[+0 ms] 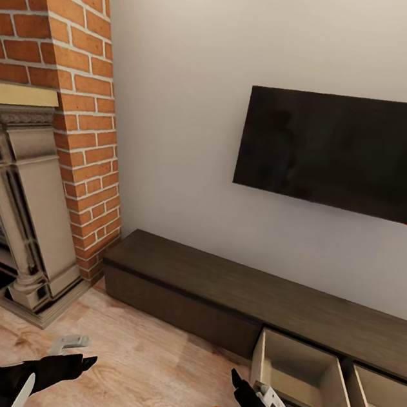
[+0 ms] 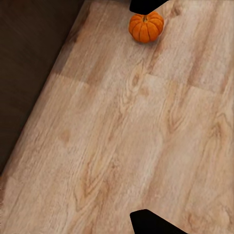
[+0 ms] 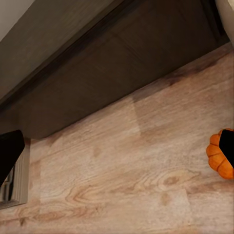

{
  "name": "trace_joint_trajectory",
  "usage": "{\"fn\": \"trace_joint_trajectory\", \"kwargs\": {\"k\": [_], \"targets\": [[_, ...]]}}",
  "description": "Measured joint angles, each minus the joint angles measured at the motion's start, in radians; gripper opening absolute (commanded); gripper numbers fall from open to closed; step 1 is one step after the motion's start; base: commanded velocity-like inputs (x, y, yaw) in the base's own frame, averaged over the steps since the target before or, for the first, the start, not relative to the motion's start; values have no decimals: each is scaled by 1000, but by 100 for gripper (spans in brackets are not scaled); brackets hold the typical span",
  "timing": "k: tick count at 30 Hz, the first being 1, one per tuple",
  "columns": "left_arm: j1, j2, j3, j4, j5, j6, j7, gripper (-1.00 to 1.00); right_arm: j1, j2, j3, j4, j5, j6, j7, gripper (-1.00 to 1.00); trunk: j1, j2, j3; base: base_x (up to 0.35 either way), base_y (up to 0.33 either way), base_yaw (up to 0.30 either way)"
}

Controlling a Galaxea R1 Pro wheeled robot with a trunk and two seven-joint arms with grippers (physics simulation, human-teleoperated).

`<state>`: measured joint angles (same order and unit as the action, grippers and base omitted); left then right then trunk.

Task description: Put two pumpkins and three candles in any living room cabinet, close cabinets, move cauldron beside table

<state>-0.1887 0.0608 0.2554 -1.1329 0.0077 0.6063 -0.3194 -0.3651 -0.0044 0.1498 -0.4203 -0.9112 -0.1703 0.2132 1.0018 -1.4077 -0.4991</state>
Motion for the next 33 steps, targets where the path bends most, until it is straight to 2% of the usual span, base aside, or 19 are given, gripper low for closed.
{"fn": "trace_joint_trajectory", "kwargs": {"k": [14,21,24,26,28,29,30,31,33], "targets": [[0,-1,0,-1,0,3,0,100,0,0,2,0,0,0,0,100,0,0,0,-239,0,0],[0,-1,-1,-1,0,3,2,100,0,2,-2,0,0,-8,5,100,0,0,0,-50,0,0],[0,-1,-1,-2,0,3,1,100,-3,15,-3,2,-1,0,-3,100,0,0,0,-8,0,0],[0,0,-1,-5,0,3,0,100,-17,31,-4,3,-2,34,-17,100,0,0,0,-3,0,0],[0,0,0,-15,0,6,-1,100,-37,37,-4,4,-2,114,-45,100,0,0,0,-1,0,0],[0,0,0,-25,0,12,-2,100,-58,41,-4,4,-2,203,-77,100,0,0,0,0,0,0],[0,1,1,-29,0,14,-2,100,-65,41,-5,4,-2,234,-89,100,0,0,0,0,0,0],[0,1,1,-35,0,25,-3,100,-78,43,-6,4,-2,302,-114,100,0,0,0,0,0,0],[0,1,1,-39,0,38,-3,100,-88,44,-8,5,-3,349,-136,100,4,-7,-3,0,0,0]]}}
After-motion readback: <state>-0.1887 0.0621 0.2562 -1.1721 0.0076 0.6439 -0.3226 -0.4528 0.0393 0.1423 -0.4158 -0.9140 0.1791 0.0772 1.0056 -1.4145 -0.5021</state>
